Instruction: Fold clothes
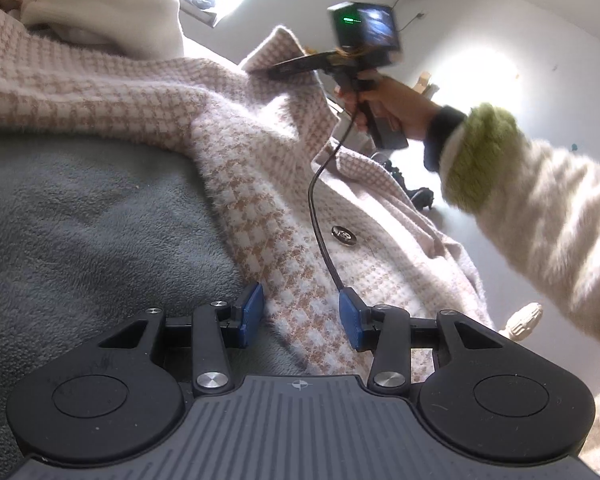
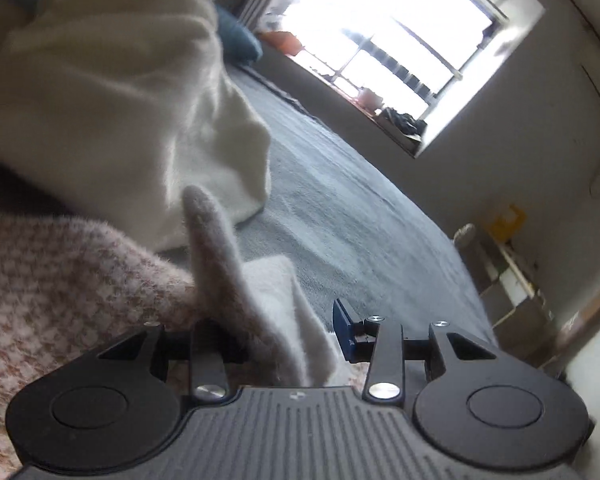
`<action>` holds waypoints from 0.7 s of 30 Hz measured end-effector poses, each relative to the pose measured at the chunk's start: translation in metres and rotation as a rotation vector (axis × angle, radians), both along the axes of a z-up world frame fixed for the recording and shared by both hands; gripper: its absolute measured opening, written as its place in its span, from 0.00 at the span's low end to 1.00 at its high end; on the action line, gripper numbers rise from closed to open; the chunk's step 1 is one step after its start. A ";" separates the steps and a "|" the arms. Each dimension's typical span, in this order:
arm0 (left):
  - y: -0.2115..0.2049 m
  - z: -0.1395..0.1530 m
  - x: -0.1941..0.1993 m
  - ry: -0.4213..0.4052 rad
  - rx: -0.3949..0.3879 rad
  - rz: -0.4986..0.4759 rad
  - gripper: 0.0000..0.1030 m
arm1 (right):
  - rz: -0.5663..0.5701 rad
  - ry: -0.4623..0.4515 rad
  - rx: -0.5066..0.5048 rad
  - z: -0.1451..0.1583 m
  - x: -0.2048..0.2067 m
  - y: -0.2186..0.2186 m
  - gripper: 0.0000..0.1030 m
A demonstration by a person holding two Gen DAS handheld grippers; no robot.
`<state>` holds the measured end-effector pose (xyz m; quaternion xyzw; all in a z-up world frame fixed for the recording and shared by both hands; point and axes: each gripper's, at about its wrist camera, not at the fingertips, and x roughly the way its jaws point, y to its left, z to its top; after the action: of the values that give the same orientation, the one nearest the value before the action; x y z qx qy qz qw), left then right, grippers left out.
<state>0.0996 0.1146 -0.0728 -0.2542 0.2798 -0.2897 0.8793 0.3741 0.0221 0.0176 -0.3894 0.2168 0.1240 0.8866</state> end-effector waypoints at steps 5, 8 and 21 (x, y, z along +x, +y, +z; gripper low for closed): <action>0.006 0.001 -0.003 0.002 -0.019 -0.009 0.41 | 0.112 -0.015 -0.267 -0.028 0.021 0.048 0.46; 0.007 -0.001 -0.003 0.002 -0.026 -0.013 0.41 | 0.128 0.002 -0.345 -0.044 0.037 0.069 0.47; 0.009 -0.005 0.002 -0.001 -0.038 -0.021 0.41 | -0.275 0.456 0.644 -0.005 0.132 0.013 0.07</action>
<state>0.1015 0.1238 -0.0783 -0.2677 0.2765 -0.3044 0.8713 0.5063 0.0349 0.0127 -0.0225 0.4077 0.1491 0.9006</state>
